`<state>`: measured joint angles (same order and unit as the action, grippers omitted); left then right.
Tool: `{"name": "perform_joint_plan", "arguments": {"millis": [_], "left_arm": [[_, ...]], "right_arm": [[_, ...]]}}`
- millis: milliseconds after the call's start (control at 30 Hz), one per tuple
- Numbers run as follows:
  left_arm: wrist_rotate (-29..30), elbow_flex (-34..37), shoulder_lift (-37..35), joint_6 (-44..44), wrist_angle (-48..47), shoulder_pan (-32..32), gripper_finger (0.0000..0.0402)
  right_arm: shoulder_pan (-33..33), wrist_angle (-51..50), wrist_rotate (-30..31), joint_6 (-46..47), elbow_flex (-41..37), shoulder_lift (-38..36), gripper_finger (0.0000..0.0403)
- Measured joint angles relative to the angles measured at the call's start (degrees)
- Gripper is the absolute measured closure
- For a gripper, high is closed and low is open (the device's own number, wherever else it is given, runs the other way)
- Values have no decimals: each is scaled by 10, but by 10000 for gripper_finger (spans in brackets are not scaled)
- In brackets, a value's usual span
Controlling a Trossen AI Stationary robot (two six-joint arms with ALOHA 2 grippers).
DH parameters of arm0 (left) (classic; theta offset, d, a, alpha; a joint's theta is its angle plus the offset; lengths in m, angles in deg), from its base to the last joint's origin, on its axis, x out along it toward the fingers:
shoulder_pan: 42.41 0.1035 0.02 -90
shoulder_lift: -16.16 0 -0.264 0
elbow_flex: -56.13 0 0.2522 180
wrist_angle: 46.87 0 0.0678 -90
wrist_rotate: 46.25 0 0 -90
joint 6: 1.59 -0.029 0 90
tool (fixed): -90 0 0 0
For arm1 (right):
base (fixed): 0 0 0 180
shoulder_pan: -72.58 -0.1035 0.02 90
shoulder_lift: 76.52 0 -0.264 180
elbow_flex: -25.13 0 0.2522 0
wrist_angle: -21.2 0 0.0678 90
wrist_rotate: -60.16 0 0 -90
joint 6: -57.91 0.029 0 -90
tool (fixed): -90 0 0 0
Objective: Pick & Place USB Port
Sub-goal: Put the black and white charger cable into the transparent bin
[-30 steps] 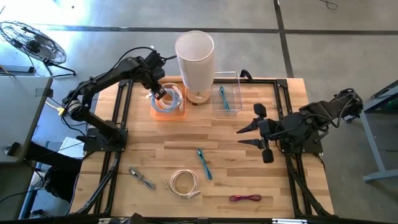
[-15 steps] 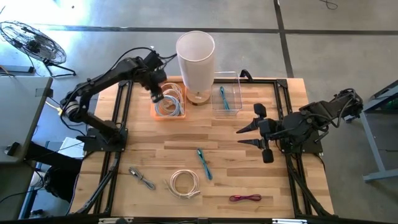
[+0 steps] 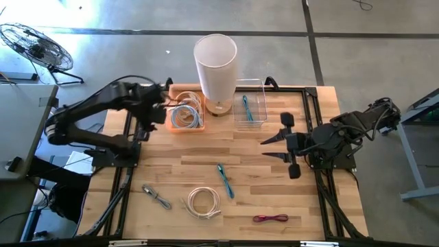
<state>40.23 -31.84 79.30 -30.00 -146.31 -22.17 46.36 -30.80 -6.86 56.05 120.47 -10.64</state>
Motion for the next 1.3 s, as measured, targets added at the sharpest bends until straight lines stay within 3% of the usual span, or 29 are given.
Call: {"name": "perform_joint_plan", "arguments": {"millis": [300,533,667,800,1067,1300], "left_arm": [[-39,0,-76,130,-3,-161,273],[-46,0,-60,188,-15,-342,273],[-19,14,-32,208,-6,-416,273],[-8,59,-3,216,32,-468,273],[-20,174,44,314,172,-539,273],[14,207,60,366,239,-612,273]], "right_arm": [[0,11,11,-34,1,0,274],[0,23,11,-38,1,0,274],[0,25,11,-30,1,0,274],[0,25,11,-13,1,0,274],[0,36,11,-10,1,0,274],[0,67,11,-11,1,0,274]]}}
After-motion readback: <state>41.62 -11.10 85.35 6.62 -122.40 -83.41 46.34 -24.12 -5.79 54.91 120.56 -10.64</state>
